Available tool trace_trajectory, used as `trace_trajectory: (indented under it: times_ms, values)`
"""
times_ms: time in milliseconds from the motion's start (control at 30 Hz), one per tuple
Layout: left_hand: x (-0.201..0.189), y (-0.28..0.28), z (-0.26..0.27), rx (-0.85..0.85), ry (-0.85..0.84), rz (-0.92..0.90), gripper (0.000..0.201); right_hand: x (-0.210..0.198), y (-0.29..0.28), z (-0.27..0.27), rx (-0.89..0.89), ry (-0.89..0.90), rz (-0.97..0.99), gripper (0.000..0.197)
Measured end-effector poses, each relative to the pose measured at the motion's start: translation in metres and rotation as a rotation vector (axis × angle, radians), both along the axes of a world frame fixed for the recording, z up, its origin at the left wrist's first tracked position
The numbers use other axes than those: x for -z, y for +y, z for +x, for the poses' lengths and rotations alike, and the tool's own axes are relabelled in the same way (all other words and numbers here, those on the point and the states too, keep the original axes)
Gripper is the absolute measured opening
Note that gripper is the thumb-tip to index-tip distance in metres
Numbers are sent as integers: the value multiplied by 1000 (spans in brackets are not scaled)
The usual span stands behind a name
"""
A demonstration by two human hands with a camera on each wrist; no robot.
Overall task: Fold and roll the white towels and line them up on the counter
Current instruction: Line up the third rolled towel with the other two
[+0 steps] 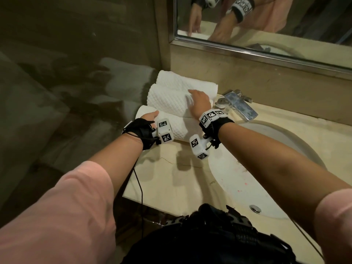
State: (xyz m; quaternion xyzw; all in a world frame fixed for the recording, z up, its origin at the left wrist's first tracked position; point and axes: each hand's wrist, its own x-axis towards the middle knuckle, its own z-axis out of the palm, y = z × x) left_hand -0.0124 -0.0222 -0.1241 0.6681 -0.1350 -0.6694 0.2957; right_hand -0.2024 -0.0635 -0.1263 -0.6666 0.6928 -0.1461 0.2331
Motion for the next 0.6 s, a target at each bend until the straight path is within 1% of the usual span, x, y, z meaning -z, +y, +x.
trace_trajectory:
  times_ms: [33,100,167,233,300,400,467,533,600]
  values:
    - [-3,2,-1,6,-10,7,34,6,-5,4,-102,55,48,49]
    - [-2,0,0,15,-34,0,36,13,-9,11,-265,233,170,53]
    - [7,-5,2,27,-95,-8,37,18,-13,13,-338,359,177,59]
    - [13,-9,5,47,-123,16,38,23,-18,11,-361,388,213,63]
    - [15,-11,5,49,-99,31,38,25,-22,11,-370,402,257,64]
    - [21,-17,5,45,-83,35,36,30,-26,11,-365,433,226,64]
    - [28,-23,7,25,-77,33,36,34,-26,11,-362,447,197,69]
    - [12,-20,1,5,-62,14,34,35,-27,10,-362,447,179,73]
    - [8,-21,-1,0,-59,-1,26,38,-27,9,-362,445,173,75]
